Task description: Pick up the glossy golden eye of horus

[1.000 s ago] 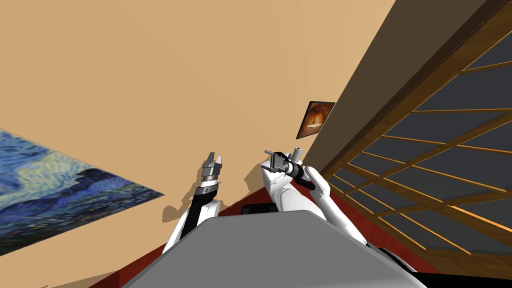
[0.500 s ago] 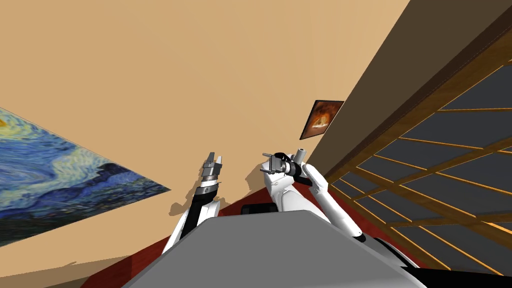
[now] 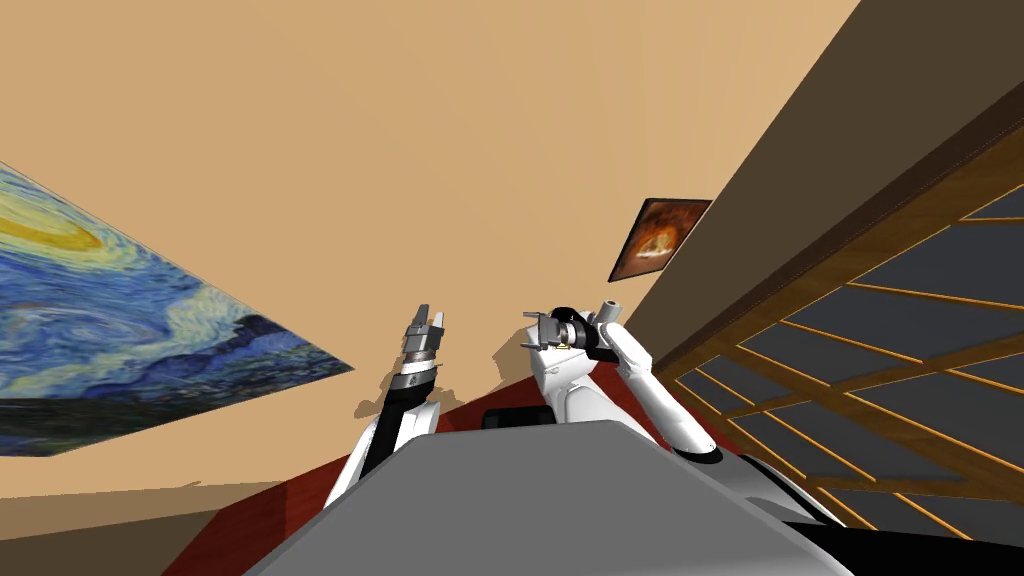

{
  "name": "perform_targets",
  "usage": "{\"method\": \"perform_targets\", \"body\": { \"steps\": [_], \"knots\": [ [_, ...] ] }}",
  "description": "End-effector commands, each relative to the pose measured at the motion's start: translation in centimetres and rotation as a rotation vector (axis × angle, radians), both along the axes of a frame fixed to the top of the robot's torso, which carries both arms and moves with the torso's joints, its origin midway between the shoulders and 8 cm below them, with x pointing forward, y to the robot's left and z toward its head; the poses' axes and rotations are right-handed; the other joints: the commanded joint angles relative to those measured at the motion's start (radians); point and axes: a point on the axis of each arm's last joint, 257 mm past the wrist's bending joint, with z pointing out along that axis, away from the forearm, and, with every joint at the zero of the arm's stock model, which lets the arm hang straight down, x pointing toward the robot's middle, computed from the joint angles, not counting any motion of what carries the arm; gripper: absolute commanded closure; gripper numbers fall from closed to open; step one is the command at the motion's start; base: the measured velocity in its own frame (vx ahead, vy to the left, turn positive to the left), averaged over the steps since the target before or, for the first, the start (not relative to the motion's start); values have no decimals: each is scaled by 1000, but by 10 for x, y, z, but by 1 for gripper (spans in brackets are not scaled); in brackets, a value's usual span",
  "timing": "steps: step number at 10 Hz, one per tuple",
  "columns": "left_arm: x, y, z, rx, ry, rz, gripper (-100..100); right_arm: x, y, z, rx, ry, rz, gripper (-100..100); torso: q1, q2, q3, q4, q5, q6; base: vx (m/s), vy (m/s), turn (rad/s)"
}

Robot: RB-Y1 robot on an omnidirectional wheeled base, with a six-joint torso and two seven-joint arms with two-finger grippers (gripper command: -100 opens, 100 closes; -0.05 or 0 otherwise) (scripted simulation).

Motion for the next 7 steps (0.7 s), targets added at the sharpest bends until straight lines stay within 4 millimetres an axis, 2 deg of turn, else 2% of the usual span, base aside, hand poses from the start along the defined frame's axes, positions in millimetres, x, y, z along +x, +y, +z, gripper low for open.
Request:
{"method": "perform_targets", "body": {
  "steps": [1,7],
  "knots": [
    [0,0,0,0,0,0,0,5,-2,-12,-64,-5,-1,-100,0,0,0,0,0,0,2,-26,98],
    [0,0,0,0,0,0,0,22,-17,-56,-281,-23,-6,-100,2,1,0,0,0,0,5,-13,79]
  ]
}}
